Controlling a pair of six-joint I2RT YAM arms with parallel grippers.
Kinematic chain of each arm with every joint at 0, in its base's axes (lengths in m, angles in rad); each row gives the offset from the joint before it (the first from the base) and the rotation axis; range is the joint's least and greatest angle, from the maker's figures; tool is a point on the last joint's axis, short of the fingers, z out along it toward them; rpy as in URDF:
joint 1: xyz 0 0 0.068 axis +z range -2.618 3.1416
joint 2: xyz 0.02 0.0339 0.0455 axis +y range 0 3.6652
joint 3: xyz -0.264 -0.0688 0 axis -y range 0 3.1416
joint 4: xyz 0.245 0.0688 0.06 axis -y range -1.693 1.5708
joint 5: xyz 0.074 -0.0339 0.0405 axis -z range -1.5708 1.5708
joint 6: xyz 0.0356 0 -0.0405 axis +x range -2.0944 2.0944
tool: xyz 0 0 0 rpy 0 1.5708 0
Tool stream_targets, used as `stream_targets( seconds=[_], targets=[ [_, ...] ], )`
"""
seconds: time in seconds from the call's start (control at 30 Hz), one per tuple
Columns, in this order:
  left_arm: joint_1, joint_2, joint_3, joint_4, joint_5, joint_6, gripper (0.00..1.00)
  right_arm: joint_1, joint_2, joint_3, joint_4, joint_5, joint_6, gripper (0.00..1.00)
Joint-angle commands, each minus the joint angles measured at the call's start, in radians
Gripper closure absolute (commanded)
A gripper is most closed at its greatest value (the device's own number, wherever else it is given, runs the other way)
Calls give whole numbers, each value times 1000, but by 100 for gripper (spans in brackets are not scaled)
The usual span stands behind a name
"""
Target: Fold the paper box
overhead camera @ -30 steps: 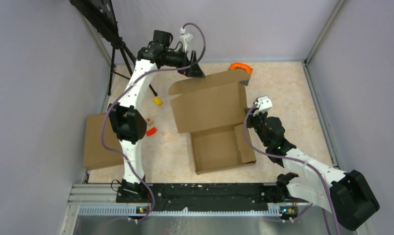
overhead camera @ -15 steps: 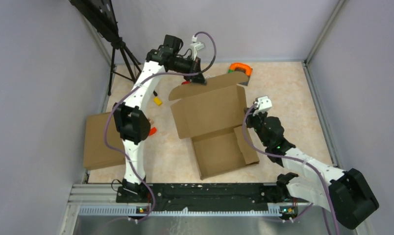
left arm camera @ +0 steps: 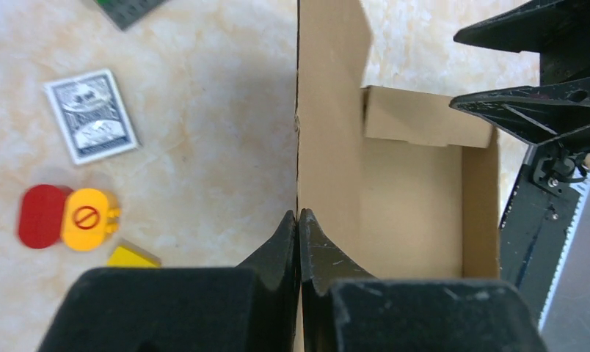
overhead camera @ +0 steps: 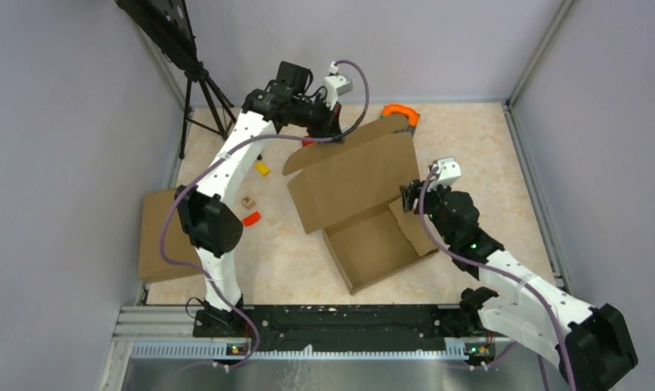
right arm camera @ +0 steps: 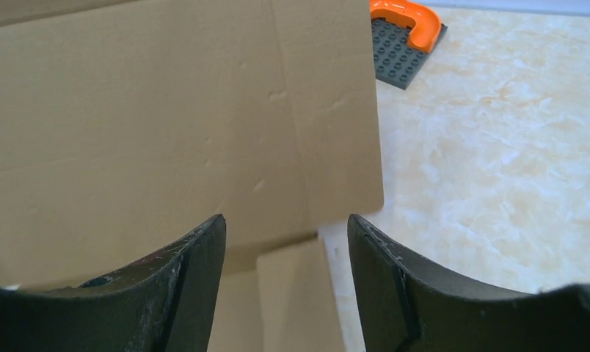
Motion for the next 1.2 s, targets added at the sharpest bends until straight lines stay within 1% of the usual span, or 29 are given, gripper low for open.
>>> stream_targets(
  seconds=[0.0, 0.07, 0.13, 0.17, 0.2, 0.23, 0.3, 0.37, 0.43, 0.63, 0.83, 0.9, 1.0, 1.07, 1.17],
  targets=[
    [4, -102, 7, 75, -59, 47, 100, 7, -99, 132, -305, -95, 101, 40],
    [4, -102, 8, 68, -76, 59, 100, 7, -122, 161, -460, -170, 170, 42],
    [5, -100, 9, 69, -93, 64, 100, 8, -129, 185, -591, -232, 278, 42],
    [4, -98, 10, 72, -96, 65, 100, 7, -124, 194, -661, -233, 348, 42],
    [5, -97, 12, 76, -95, 61, 100, 9, -118, 199, -727, -225, 452, 41],
    [4, -96, 14, 81, -88, 56, 100, 8, -111, 192, -762, -241, 486, 41],
    [4, -95, 17, 90, -69, 48, 100, 7, -104, 155, -770, -296, 607, 40],
    [-2, -92, 18, 93, -60, 40, 100, 10, -111, 93, -689, -351, 671, 40],
    [-11, -91, 20, 90, -55, 29, 100, 12, -117, 38, -607, -357, 714, 41],
    [-44, -114, -6, 66, -36, -20, 100, 14, -53, -2, -515, -351, 723, 44],
    [-60, -169, -96, 137, -41, -115, 100, 22, -11, -22, -435, -367, 718, 45],
    [-59, -170, -97, 141, -58, -131, 100, 35, 2, 22, -469, -379, 638, 46],
    [-59, -160, -70, 125, -61, -150, 100, 88, -12, 107, -542, -357, 492, 43],
    [-60, -156, -57, 125, -40, -167, 99, 122, -35, 128, -567, -321, 458, 41],
    [-61, -156, -61, 134, -32, -181, 98, 130, -21, 142, -583, -327, 442, 39]
  ],
)
